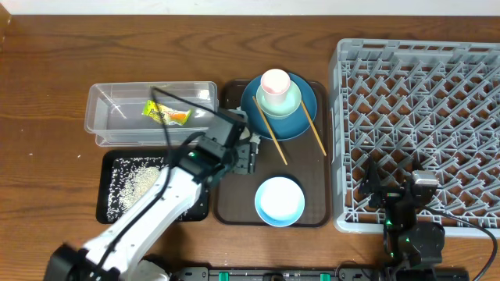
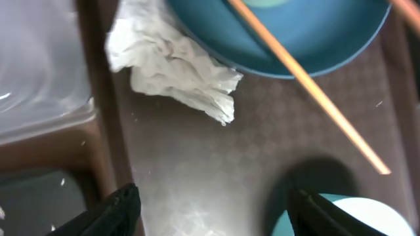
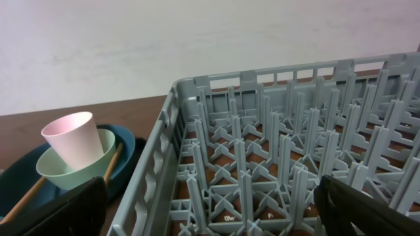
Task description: Sort waste into correct bins and load items into the dishwasher rack
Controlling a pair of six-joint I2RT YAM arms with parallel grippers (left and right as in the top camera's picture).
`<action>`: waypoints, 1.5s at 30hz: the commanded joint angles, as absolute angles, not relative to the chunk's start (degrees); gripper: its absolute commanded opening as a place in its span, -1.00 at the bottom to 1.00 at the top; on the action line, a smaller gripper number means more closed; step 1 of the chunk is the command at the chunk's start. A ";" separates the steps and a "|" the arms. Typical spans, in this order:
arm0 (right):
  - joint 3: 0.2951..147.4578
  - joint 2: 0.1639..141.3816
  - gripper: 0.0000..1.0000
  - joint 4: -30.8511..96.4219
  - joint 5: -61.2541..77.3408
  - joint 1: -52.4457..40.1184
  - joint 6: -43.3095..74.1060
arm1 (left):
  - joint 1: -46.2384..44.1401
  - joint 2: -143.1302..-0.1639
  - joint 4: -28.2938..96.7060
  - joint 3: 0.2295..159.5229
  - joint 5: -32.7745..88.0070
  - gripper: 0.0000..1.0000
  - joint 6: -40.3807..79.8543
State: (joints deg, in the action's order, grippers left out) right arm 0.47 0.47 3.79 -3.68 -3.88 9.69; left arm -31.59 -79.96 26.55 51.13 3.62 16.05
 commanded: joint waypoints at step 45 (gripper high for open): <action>0.32 0.51 0.99 3.88 -4.27 -4.54 10.24 | -32.82 -101.03 4.05 50.83 -4.36 0.34 -4.89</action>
